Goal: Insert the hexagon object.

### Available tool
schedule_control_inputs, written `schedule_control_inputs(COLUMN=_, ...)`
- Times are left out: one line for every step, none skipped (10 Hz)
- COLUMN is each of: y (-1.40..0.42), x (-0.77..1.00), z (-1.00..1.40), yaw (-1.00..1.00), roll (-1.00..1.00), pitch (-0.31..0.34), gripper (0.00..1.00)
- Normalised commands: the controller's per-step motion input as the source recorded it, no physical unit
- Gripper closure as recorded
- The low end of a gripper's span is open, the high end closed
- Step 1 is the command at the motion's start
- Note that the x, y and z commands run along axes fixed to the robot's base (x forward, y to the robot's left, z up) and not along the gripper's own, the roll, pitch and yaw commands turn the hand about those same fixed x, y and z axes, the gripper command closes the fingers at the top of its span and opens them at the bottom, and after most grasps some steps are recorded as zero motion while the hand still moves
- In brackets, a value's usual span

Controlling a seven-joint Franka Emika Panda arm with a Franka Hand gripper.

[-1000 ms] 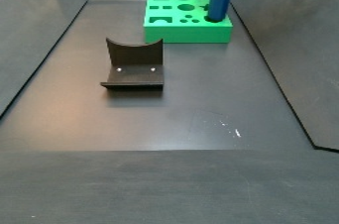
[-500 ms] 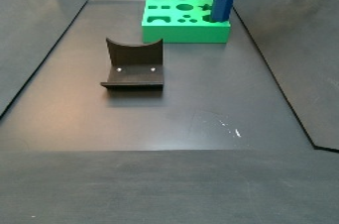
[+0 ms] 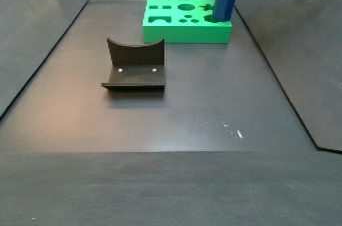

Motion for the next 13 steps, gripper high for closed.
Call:
schedule_control_inputs(y=-0.04, x=0.83, z=-0.05, yaw=0.0, roll=0.2, pitch=0.354, gripper=1.0)
schedule_control_inputs(y=0.0, x=0.8, z=0.12, yaw=0.02, roll=0.07, pitch=0.373, gripper=1.0)
schedule_control_inputs(y=0.0, x=0.8, z=0.26, yaw=0.01, roll=0.07, pitch=0.369, gripper=1.0)
schedule_control_inputs(y=0.0, x=0.77, z=0.27, yaw=0.03, roll=0.06, pitch=0.384, gripper=1.0)
schedule_control_inputs(y=0.0, x=0.78, z=0.0, yaw=0.13, roll=0.16, pitch=0.359, gripper=1.0)
schedule_control_inputs(y=0.0, x=0.79, z=-0.17, yaw=0.03, roll=0.22, pitch=0.294, gripper=1.0)
schedule_control_inputs(y=0.0, x=0.64, z=-0.28, yaw=0.0, roll=0.21, pitch=0.144, gripper=1.0)
schedule_control_inputs(y=0.0, x=0.69, z=-0.25, yaw=0.0, roll=0.14, pitch=0.134, gripper=1.0)
schedule_control_inputs(y=0.05, x=0.65, z=-0.25, yaw=0.0, roll=0.07, pitch=0.076, gripper=1.0)
schedule_control_inputs(y=0.04, x=0.6, z=-0.32, yaw=0.0, roll=0.04, pitch=0.044, gripper=1.0)
schedule_control_inputs(y=0.0, x=0.62, z=-0.44, yaw=0.0, roll=0.0, pitch=0.0, gripper=1.0)
schedule_control_inputs(y=0.02, x=0.45, z=-0.47, yaw=0.0, roll=-0.03, pitch=-0.076, gripper=1.0)
schedule_control_inputs(y=0.0, x=0.17, z=-0.47, yaw=0.0, roll=0.0, pitch=-0.16, gripper=1.0)
